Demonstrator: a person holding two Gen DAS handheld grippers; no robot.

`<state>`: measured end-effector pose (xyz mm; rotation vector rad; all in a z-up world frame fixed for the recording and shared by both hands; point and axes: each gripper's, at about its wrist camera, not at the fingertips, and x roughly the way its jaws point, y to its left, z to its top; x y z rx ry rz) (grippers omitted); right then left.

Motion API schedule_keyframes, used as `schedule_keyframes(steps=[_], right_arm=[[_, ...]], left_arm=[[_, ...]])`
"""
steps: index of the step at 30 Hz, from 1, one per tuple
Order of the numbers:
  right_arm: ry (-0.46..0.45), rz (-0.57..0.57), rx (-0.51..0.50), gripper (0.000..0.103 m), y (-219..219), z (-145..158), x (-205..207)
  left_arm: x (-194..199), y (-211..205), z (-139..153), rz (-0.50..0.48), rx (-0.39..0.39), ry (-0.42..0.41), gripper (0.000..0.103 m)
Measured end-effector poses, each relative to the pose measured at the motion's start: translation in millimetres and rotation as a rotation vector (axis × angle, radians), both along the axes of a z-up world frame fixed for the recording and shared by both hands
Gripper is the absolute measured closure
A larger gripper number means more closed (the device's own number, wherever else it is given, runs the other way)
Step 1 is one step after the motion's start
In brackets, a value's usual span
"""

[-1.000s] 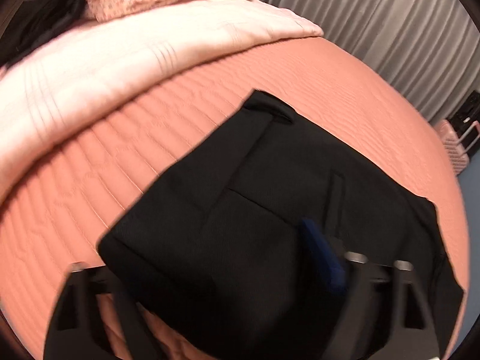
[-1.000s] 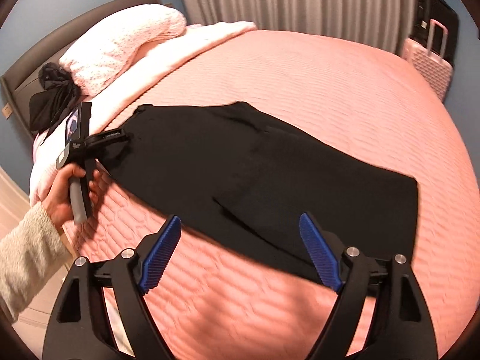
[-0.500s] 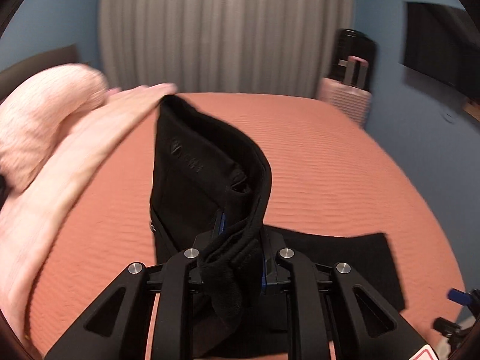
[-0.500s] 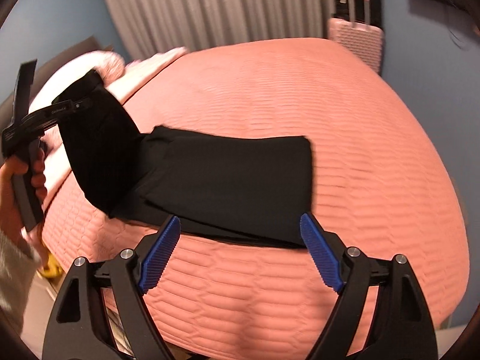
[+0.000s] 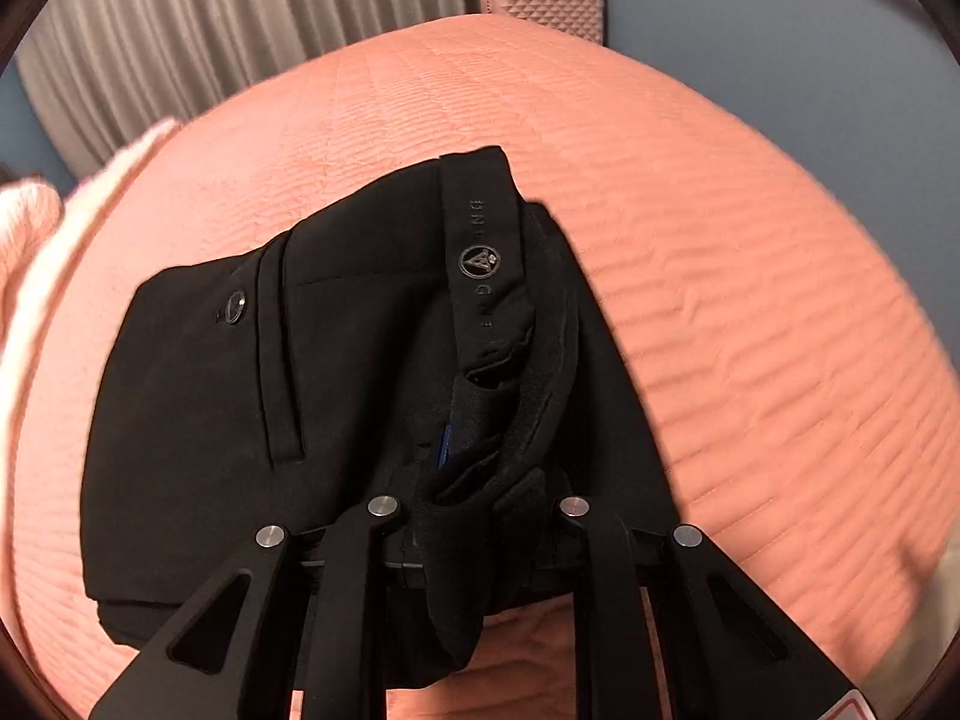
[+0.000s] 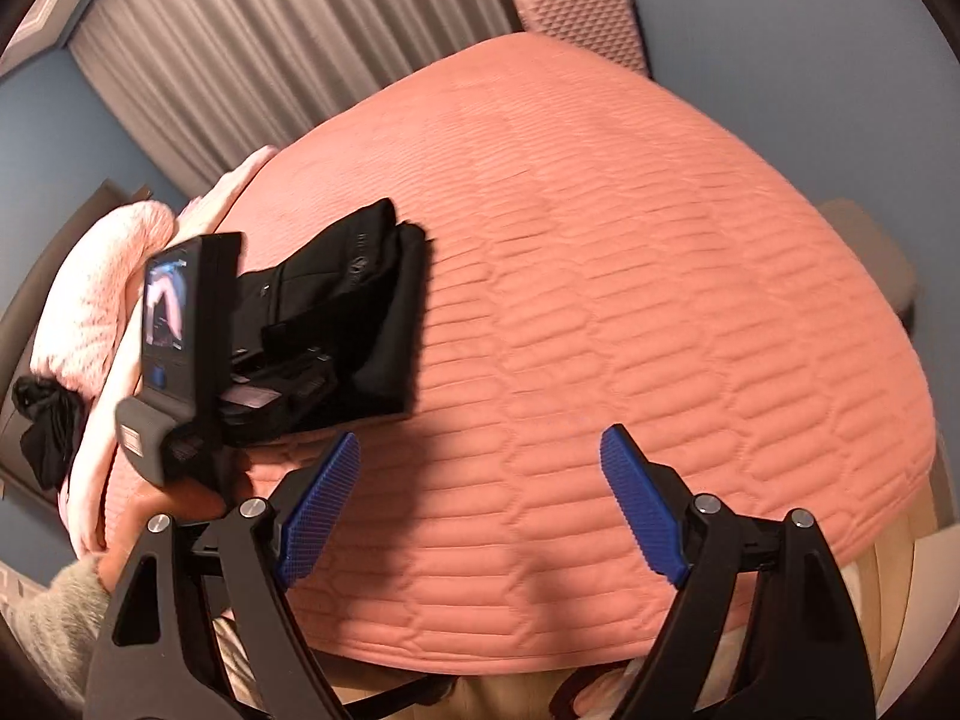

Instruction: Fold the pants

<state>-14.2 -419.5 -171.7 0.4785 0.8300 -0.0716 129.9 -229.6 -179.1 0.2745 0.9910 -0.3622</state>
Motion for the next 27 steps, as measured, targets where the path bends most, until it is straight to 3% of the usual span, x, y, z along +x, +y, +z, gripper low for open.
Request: schedule_keyframes(steps=[2, 5, 6, 8, 9, 13, 15, 16, 19, 24, 27], right_arm=[[0.0, -0.016, 0.018, 0.022, -8, -3, 0], [-0.02, -0.017, 0.035, 0.022, -13, -4, -1], [-0.013, -0.012, 0.025, 0.019, -13, -5, 3], [0.011, -0.017, -0.007, 0.015, -12, -4, 9], [0.006, -0.014, -0.017, 0.015, -12, 0, 10], [-0.031, 0.02, -0.054, 0.015, -7, 19, 27], [-0.002, 0.08, -0.009, 0.019, 4, 19, 48], [0.005, 0.11, 0.02, 0.026, 12, 18, 56], [0.019, 0.274, 0.077, 0.028, 66, 13, 88], [0.036, 0.47, -0.045, 0.029, 158, -2, 130], [0.014, 0.605, -0.226, 0.029, 213, -10, 149]], left_arm=[[11, 5, 16, 0.033, -0.052, 0.016, 0.088], [16, -2, 21, 0.045, -0.042, 0.035, 0.084], [12, -5, 15, 0.023, -0.045, 0.063, 0.066], [-5, -15, 4, -0.011, -0.017, 0.105, 0.061], [-20, -13, 11, -0.021, -0.033, 0.06, 0.061], [-67, 15, 52, -0.065, -0.146, -0.064, 0.037], [-87, 37, 67, -0.056, -0.191, -0.089, 0.035], [-93, 49, 73, -0.046, -0.196, -0.101, 0.035], [-114, 88, 91, 0.002, -0.166, -0.143, 0.034], [-129, 166, 90, 0.15, -0.058, -0.151, 0.034], [-129, 207, 85, 0.255, -0.032, -0.122, 0.034]])
